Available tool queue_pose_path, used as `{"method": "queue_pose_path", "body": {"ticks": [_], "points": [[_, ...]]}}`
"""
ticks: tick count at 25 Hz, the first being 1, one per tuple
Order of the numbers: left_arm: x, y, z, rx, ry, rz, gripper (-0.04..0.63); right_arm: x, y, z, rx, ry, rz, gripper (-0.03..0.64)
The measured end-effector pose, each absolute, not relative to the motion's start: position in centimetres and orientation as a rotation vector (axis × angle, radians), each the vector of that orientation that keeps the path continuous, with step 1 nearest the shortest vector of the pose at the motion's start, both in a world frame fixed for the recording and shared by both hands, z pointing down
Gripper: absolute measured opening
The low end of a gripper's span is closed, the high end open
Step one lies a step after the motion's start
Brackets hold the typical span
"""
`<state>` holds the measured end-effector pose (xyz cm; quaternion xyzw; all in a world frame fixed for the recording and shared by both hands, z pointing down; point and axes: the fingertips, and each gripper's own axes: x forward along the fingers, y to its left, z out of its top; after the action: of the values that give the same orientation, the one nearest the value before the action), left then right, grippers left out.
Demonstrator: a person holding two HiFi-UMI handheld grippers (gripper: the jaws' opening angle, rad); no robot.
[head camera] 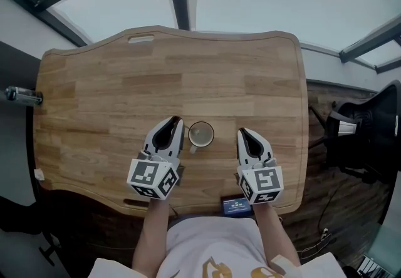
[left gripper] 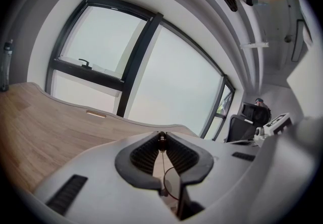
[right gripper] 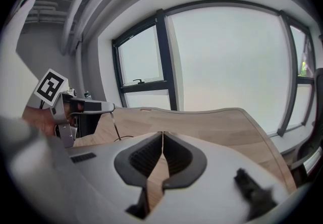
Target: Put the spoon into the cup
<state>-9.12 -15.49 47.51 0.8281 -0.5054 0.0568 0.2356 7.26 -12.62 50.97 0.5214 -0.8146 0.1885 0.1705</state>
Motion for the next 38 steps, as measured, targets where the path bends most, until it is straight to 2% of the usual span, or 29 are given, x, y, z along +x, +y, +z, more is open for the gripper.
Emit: {"method": "queue_pose_path", "body": {"ticks": [38], "points": [[-7.2, -15.5, 51.8, 2.24, -1.306, 0.221, 0.052, 7.6, -13.7, 53.8, 1.456, -2.298, 0.614, 0.032]]}}
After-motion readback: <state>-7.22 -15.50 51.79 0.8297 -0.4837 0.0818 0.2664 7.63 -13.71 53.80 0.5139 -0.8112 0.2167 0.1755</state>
